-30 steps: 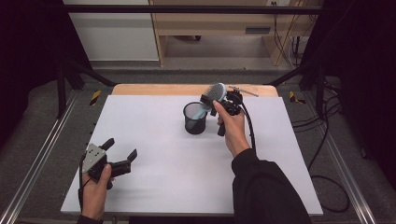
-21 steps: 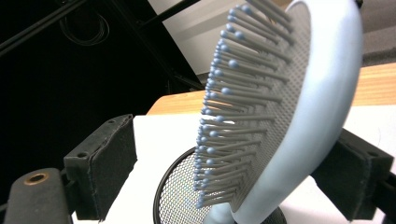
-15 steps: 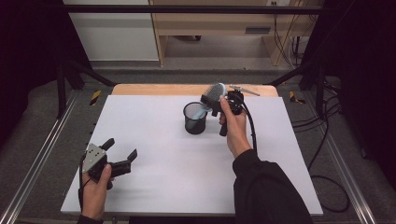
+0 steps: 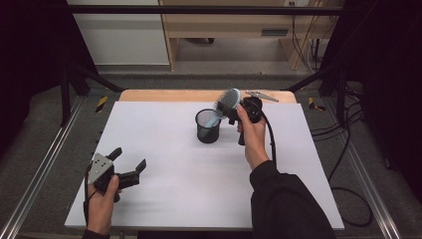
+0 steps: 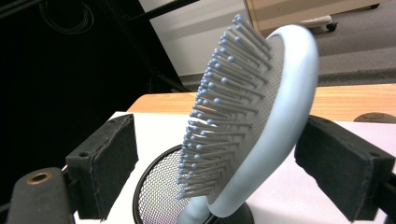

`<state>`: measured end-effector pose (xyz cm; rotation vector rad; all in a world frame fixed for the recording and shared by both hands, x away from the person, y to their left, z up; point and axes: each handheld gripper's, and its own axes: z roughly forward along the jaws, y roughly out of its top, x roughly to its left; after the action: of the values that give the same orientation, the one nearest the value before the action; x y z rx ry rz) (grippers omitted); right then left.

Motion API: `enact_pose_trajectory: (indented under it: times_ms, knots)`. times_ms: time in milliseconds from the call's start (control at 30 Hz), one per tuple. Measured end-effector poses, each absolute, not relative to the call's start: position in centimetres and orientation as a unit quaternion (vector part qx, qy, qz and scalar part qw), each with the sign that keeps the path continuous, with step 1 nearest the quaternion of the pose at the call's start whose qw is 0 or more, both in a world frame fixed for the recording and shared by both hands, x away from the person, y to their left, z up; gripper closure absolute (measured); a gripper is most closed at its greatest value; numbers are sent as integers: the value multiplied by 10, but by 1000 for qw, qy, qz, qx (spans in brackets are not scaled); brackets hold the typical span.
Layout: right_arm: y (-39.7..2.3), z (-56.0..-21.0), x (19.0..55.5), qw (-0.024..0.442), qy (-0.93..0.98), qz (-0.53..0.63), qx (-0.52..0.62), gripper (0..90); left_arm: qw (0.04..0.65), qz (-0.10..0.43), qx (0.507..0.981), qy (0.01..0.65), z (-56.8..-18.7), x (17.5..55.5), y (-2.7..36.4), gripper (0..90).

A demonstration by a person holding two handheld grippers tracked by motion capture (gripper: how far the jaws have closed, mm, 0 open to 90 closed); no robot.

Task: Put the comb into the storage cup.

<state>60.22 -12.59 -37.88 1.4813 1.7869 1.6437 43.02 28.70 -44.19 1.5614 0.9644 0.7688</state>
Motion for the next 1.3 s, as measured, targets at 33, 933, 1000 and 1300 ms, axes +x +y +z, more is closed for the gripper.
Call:
enact_pose_trajectory:
  times_ms: [33,933,1000,1300]
  knots:
    - [-126,-378,602,150,621,571,516,133,545,324,658,407,-442,430,287,23]
    - [-143,-364,581,259,632,557,473,72,541,325,659,409,-443,431,287,23]
    - [-143,-362,579,265,633,555,471,66,542,325,658,409,-443,431,287,23]
    - [-152,-354,573,273,621,562,473,60,540,324,658,412,-444,433,287,23]
